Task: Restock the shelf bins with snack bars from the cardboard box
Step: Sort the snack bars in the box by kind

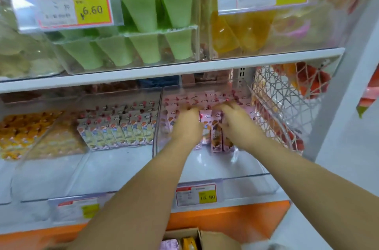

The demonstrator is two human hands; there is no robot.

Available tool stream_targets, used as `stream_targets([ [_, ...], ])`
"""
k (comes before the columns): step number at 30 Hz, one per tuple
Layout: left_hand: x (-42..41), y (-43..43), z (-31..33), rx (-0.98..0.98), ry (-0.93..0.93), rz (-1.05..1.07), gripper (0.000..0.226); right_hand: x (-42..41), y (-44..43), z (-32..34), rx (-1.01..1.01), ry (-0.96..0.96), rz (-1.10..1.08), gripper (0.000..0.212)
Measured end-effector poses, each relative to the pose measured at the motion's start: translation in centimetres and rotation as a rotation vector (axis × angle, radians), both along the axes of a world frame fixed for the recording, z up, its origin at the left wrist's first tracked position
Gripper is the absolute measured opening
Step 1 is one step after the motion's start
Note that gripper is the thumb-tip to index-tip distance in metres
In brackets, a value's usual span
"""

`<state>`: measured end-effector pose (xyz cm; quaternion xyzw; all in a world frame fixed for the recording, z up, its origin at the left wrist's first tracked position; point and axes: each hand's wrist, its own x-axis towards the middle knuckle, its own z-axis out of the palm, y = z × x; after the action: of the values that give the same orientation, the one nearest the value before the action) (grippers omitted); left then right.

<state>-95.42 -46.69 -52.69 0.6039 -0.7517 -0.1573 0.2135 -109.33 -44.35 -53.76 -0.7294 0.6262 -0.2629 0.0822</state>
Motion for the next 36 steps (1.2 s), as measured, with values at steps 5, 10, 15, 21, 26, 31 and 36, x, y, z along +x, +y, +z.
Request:
stream_targets([
  [5,-0.5,0.5,-1.4,-0.051,0.071,0.075,0.068,0.0,0.9,-0.3,-0.018,-0.009,0.013,0.054],
  [10,0.3,2.8,0.3,0.016,0.092,0.039,0.063,0.1,3.0,0.3,-0.046,-0.077,0.025,0.048],
  [15,3.9,8.0,1.3,-0.186,0.284,-0.204,0.042,1.8,8.3,0.7,-0.202,-0.118,0.084,0.037],
  [21,10.3,15.5,-1.6,-0.304,0.288,-0.317,0.026,5.6,15.5,-1.4,-0.255,-0.180,0.184,0.033],
  [26,16.9,20.0,-6.4,-0.114,0.111,-0.224,0.020,8.6,19.3,-5.0,-0.029,-0.022,0.347,0.035],
  [31,22.2,22.9,-11.5,0.240,-0.134,-0.222,0.024,10.3,21.8,-10.4,0.358,0.366,0.467,0.030],
  [36,24.9,24.0,-14.4,0.363,-0.253,-0.141,0.025,10.8,22.5,-12.6,0.656,0.641,0.605,0.028],
])
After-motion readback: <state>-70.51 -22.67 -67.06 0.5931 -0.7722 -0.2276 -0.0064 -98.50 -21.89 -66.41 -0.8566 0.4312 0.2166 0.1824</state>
